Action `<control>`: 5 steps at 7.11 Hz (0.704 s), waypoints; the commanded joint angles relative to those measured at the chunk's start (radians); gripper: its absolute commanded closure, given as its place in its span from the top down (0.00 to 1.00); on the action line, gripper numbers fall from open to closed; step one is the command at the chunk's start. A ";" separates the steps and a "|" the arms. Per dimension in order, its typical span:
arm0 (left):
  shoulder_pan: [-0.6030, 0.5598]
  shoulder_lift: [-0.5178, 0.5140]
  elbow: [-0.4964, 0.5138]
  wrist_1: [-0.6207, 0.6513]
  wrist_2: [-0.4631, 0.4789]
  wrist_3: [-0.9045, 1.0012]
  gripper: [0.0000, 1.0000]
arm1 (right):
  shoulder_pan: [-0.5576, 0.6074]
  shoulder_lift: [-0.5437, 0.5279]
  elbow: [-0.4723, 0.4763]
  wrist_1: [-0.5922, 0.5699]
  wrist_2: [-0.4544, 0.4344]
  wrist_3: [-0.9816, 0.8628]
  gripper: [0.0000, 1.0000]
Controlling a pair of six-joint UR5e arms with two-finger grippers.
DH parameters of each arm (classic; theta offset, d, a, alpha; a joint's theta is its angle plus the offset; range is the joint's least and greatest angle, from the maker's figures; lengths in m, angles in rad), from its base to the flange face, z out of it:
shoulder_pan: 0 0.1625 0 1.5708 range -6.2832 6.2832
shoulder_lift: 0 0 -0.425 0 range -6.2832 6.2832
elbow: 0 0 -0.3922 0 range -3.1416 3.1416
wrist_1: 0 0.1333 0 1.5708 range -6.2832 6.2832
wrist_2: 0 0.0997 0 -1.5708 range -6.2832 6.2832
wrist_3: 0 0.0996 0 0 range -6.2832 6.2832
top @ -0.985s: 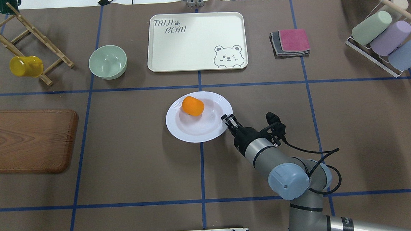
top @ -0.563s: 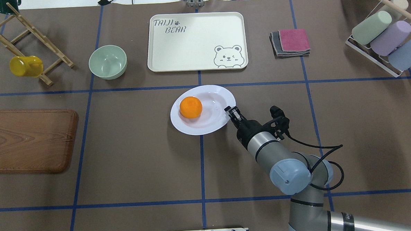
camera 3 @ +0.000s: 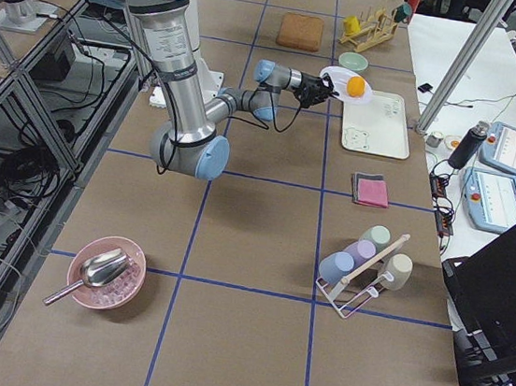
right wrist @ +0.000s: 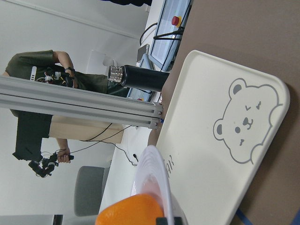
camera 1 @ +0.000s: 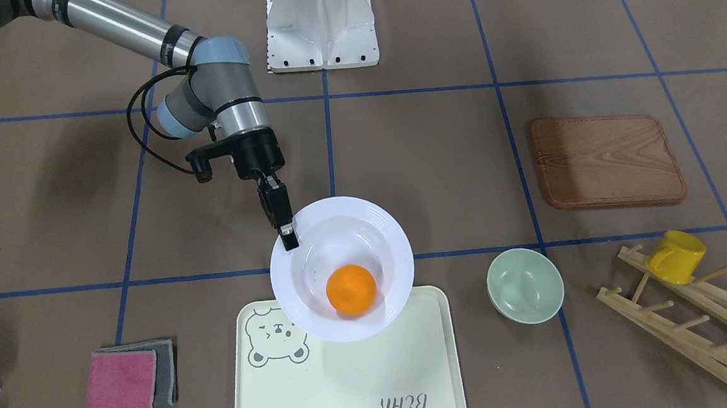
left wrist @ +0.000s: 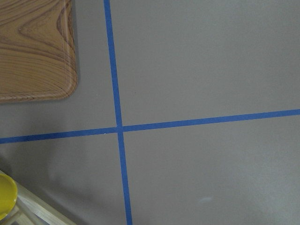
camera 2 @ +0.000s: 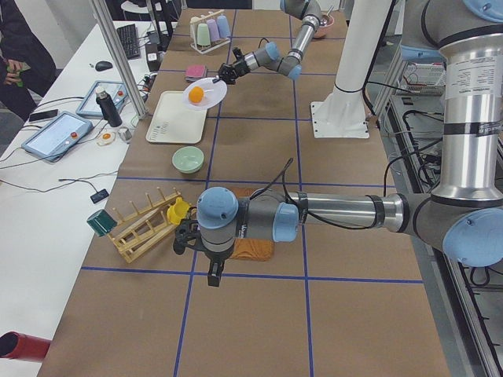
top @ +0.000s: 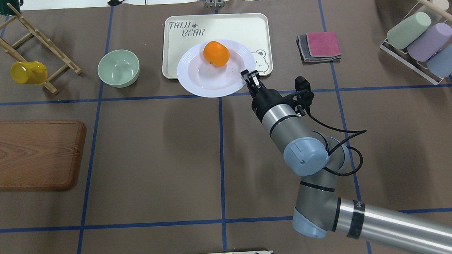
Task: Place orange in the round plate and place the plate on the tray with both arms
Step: 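Slide the plate with the orange onto the bear-print tray with the right gripper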
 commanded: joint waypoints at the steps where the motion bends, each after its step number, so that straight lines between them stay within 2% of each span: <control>1: 0.000 0.003 -0.012 0.002 -0.001 -0.007 0.99 | 0.075 0.186 -0.327 -0.006 0.004 0.073 0.00; 2: 0.000 0.003 -0.020 0.003 -0.001 -0.007 0.99 | 0.086 0.255 -0.470 -0.017 0.005 0.099 0.00; 3: 0.000 0.003 -0.026 0.003 -0.001 -0.007 0.99 | 0.085 0.268 -0.496 -0.017 0.010 0.102 0.00; 4: 0.000 0.003 -0.033 0.003 0.000 -0.007 0.99 | 0.083 0.266 -0.493 -0.026 0.023 0.092 0.66; 5: 0.000 0.003 -0.035 0.005 0.000 -0.007 0.99 | 0.080 0.247 -0.409 -0.046 0.089 -0.001 1.00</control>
